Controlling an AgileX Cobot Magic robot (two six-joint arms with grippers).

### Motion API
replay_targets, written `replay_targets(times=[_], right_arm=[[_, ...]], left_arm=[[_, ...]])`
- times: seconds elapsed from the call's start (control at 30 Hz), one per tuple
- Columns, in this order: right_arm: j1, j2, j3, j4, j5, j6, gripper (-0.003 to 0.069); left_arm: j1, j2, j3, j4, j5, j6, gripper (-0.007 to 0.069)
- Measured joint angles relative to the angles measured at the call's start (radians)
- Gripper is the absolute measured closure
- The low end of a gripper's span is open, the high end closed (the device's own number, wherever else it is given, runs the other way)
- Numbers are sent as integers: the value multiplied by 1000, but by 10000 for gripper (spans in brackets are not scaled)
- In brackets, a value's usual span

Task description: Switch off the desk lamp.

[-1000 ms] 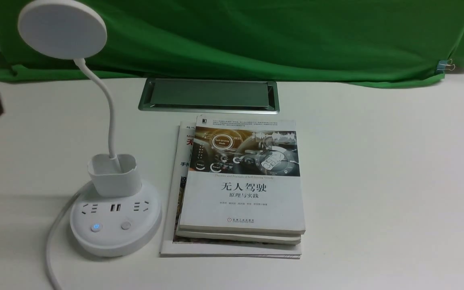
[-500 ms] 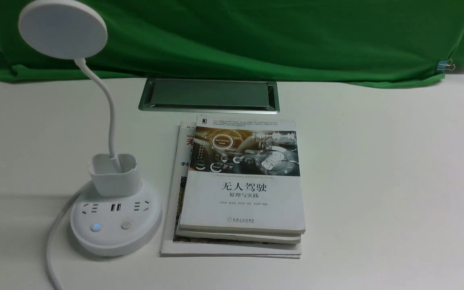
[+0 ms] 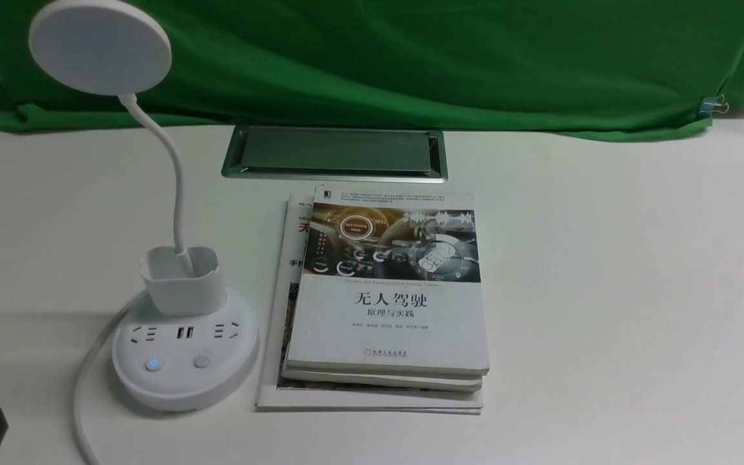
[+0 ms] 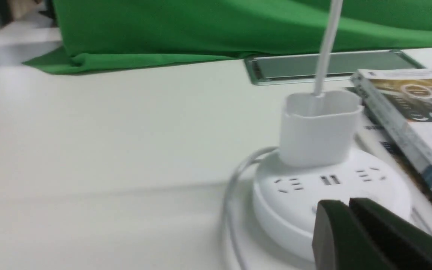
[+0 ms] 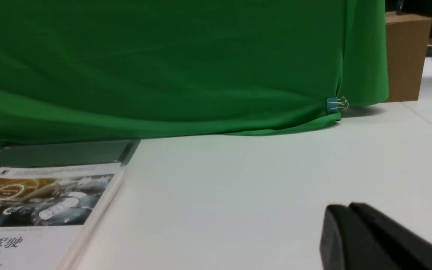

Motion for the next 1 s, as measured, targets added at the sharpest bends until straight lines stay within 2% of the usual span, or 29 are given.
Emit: replay_targets(times=[1.0], right_arm=[[0, 0, 0, 0, 0, 0, 622]], left_arm=[[-6, -1, 0, -5, -3, 11, 606]])
